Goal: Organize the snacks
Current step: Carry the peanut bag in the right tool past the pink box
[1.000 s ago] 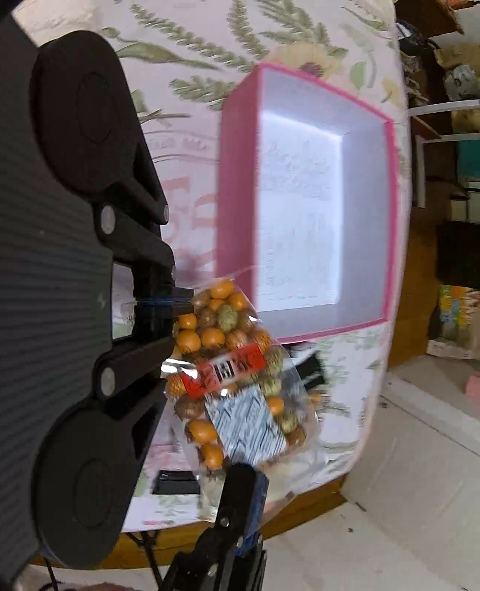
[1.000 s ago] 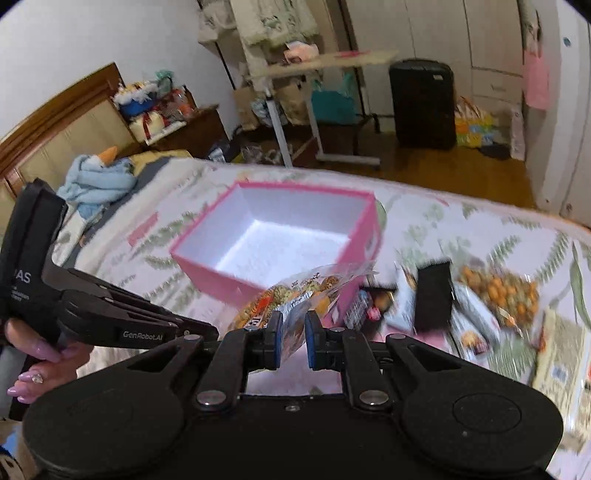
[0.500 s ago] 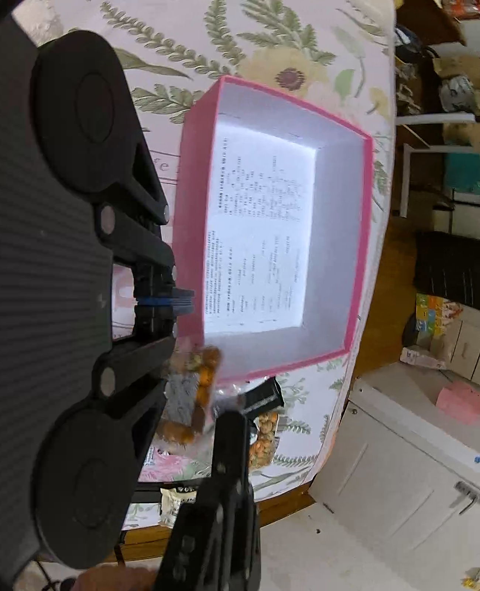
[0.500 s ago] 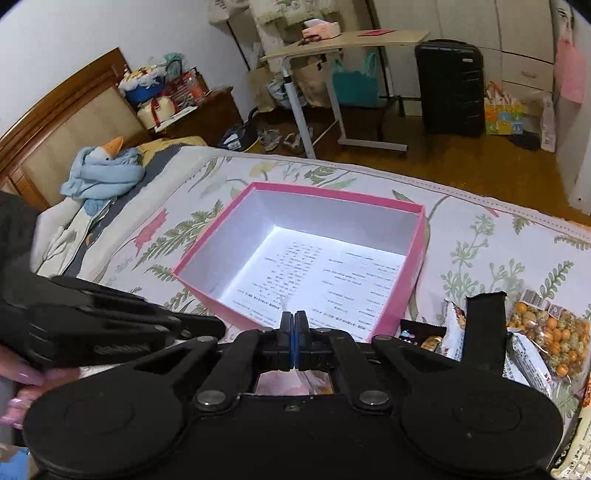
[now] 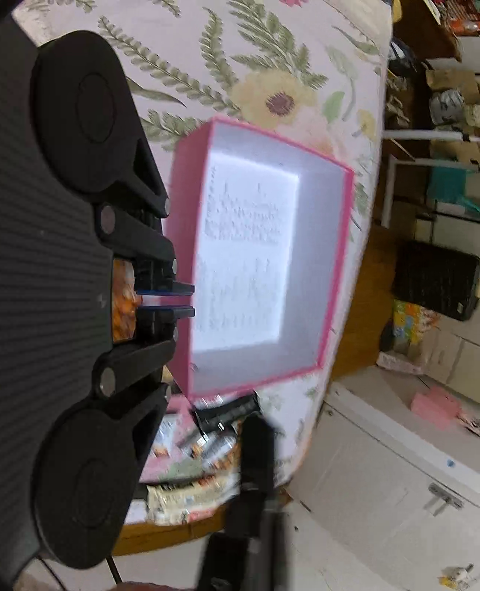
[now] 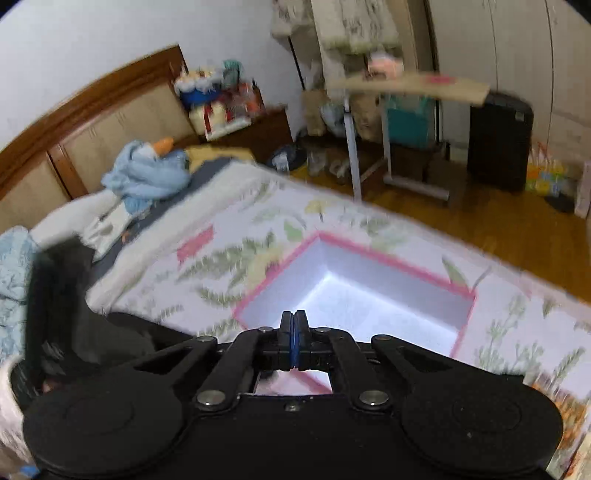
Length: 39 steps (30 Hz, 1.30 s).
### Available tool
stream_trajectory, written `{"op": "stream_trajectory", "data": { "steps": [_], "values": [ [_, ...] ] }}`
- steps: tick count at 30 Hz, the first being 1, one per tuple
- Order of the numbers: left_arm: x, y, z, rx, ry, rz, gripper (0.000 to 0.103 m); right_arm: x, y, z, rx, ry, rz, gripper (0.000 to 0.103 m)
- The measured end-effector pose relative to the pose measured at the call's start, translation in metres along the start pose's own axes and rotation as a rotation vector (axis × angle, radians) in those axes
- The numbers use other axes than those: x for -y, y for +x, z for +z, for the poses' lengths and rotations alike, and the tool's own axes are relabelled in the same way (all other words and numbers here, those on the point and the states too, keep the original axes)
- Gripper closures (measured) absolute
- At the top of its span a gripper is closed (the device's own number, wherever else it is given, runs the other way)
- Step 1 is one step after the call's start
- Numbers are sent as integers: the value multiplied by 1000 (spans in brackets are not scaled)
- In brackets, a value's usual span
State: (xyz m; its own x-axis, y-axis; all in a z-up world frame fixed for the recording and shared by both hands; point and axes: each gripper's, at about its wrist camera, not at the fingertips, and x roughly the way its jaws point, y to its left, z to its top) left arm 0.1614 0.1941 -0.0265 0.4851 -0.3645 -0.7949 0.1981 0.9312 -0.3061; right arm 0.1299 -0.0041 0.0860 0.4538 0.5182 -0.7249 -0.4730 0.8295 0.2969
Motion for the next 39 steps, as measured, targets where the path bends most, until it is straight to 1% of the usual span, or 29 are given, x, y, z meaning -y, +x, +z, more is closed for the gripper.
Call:
{"op": "stream_trajectory", "data": {
  "steps": [1,2,5,7,8,9,10,11,12,13,15,16,18,20,21,23,24,25,27,28,31,32,33,34,36,39],
  "values": [
    [-4,6,-5,-18,-5,13,100,9,6,-13,-17,45,2,99],
    [-7,12,-9,-39,-9,22,100,15,11,-24,-35,65,9,95],
    [-19,33,-22,-119,-37,38,99,29,25,-63,-87,109,32,94],
    [-25,45,-31,-155,-57,67,96,39,36,-86,-126,150,52,92],
    [-28,52,-36,-174,-57,84,95,42,42,-96,-142,164,63,88],
    [-31,57,-39,-196,-57,103,91,45,48,-106,-164,182,78,78],
    [-34,62,-43,-219,-56,123,86,48,54,-115,-181,201,97,73],
    [-37,66,-47,-235,-50,140,85,49,59,-123,-190,216,117,65],
    [-39,69,-50,-245,-43,155,81,49,64,-130,-196,225,134,62],
    [-41,72,-52,-254,-34,170,74,49,68,-135,-200,229,142,59],
    [-47,79,-55,-274,-31,204,64,50,75,-143,-197,232,110,40],
    [-50,81,-56,-280,-31,210,62,51,78,-147,-192,233,87,37],
    [-56,88,-57,-299,-39,224,62,55,85,-152,-201,231,67,36],
    [-62,95,-59,-318,-73,224,53,61,93,-159,-219,247,82,35],
    [-66,99,-61,-329,-102,215,50,63,97,-164,-230,264,104,35],
    [-71,100,-65,-308,-138,213,42,65,105,-171,-256,284,160,32],
    [-73,101,-66,-296,-146,221,37,63,109,-175,-263,290,177,31],
    [-74,101,-68,-284,-152,229,32,62,111,-177,-262,288,175,31],
    [-78,101,-73,-270,-179,255,26,57,116,-178,-269,273,169,28],
    [-82,102,-78,-267,-204,261,25,56,117,-178,-272,265,168,27],
    [-95,107,-90,-287,-297,261,24,48,126,-175,-277,240,170,13],
    [-95,108,-92,-278,-298,260,24,43,130,-175,-277,225,170,6],
    [-92,108,-94,-265,-281,268,24,36,134,-175,-280,196,158,3],
    [-88,107,-96,-257,-272,271,24,31,136,-174,-278,167,139,2],
    [-84,107,-101,-247,-292,255,24,15,141,-175,-265,73,72,1],
    [-75,109,-105,-241,-274,210,25,-1,147,-180,-248,-24,-15,2]
  ]
}}
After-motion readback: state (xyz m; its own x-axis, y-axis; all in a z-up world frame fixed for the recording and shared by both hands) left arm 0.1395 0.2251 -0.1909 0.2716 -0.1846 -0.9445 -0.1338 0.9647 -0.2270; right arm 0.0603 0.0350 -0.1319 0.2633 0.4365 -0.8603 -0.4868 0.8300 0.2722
